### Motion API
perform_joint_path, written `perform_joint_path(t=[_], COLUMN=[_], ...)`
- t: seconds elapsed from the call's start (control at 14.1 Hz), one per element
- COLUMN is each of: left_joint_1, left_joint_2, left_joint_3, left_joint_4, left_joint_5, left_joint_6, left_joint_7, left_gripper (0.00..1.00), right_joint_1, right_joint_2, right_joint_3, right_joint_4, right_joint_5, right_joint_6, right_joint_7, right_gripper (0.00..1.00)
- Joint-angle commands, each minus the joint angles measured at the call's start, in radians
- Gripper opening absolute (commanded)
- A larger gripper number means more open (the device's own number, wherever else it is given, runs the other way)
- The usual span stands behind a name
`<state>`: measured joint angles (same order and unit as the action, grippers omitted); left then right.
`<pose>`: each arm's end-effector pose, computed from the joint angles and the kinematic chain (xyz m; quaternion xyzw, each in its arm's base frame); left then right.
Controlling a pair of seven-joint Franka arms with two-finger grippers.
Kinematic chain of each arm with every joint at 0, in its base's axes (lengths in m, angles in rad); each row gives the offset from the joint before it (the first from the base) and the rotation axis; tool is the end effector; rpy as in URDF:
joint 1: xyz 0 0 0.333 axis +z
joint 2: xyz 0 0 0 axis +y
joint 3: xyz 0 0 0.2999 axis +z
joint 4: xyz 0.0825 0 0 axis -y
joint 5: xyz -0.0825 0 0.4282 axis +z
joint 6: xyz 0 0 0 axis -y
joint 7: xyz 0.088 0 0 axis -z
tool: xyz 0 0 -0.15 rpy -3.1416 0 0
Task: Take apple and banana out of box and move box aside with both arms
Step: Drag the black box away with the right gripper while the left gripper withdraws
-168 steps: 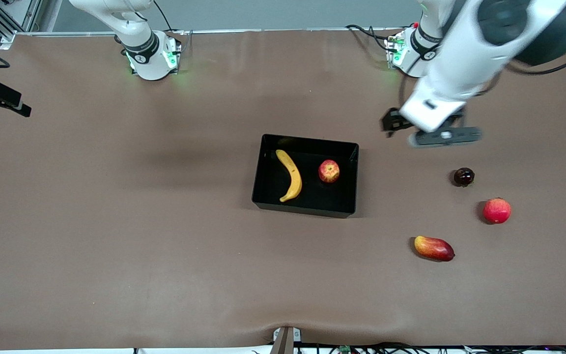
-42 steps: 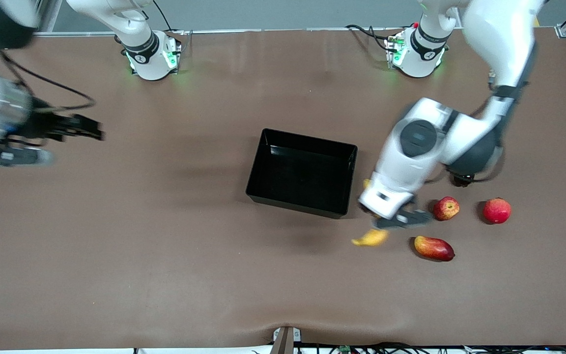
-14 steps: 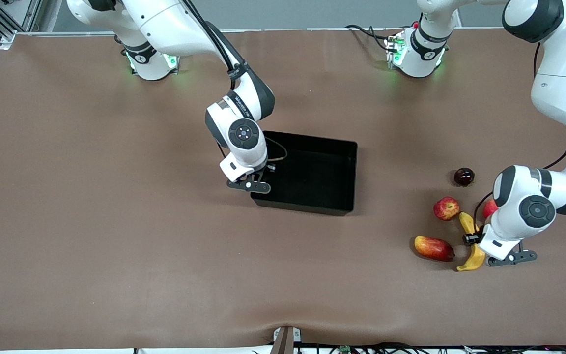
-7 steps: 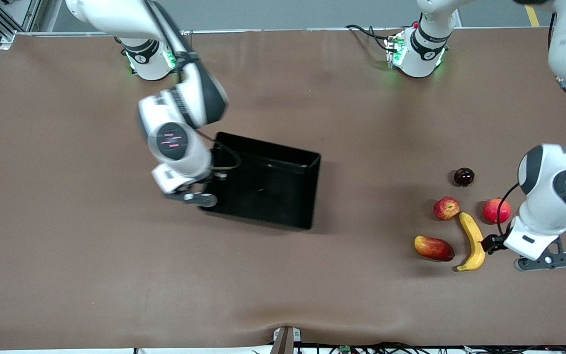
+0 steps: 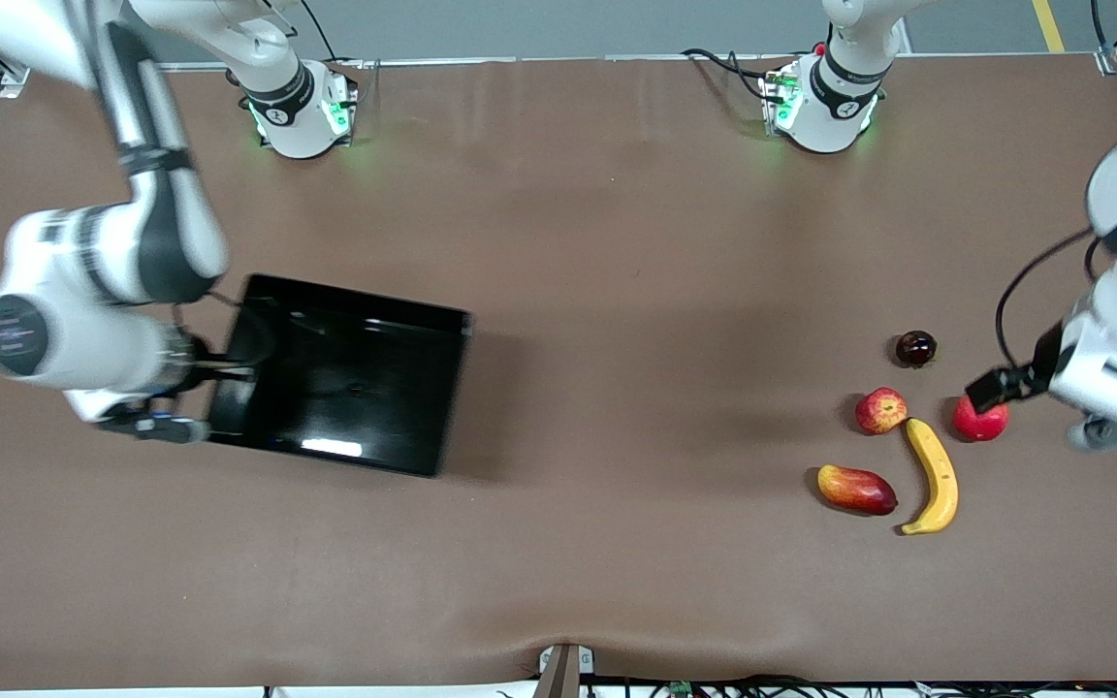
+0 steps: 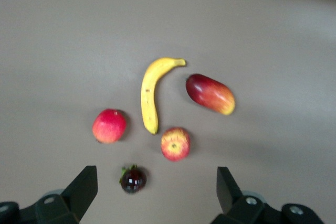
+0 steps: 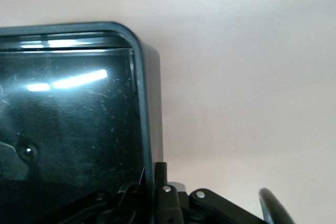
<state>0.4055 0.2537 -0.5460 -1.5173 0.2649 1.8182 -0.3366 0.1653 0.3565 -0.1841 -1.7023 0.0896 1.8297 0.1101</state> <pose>0.6832 -0.0348 0.4758 -0.9938 -0.0805 -0.0563 0.0528 0.6510 0.0037 0.2947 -0.9907 0.0781 0.1112 0.0043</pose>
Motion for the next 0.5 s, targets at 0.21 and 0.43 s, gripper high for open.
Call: perform_joint_path(t=[0.21,0.43], left_joint_1=[0.018,0.013], left_joint_2=[-0.189,-0.255], left_joint_3=[-0.003,0.006], left_joint_4=[-0.037,-0.044], left_joint_5=[-0.088,-0.150], left_joint_6=[-0.140,-0.183], left_joint_7=[0.143,0.163], left_gripper=[1.00,1.00], right_joint_1=[-0.259,-0.361], right_joint_2=[0.016,0.096], right_joint_3=[0.026,0.029], right_joint_4=[-0.126,-0.148], right_joint_5=[0.002,0.013], right_joint_6=[0.227,0.370], right_joint_7=[-0.338,-0.488], right_gripper=[0.00,0.00])
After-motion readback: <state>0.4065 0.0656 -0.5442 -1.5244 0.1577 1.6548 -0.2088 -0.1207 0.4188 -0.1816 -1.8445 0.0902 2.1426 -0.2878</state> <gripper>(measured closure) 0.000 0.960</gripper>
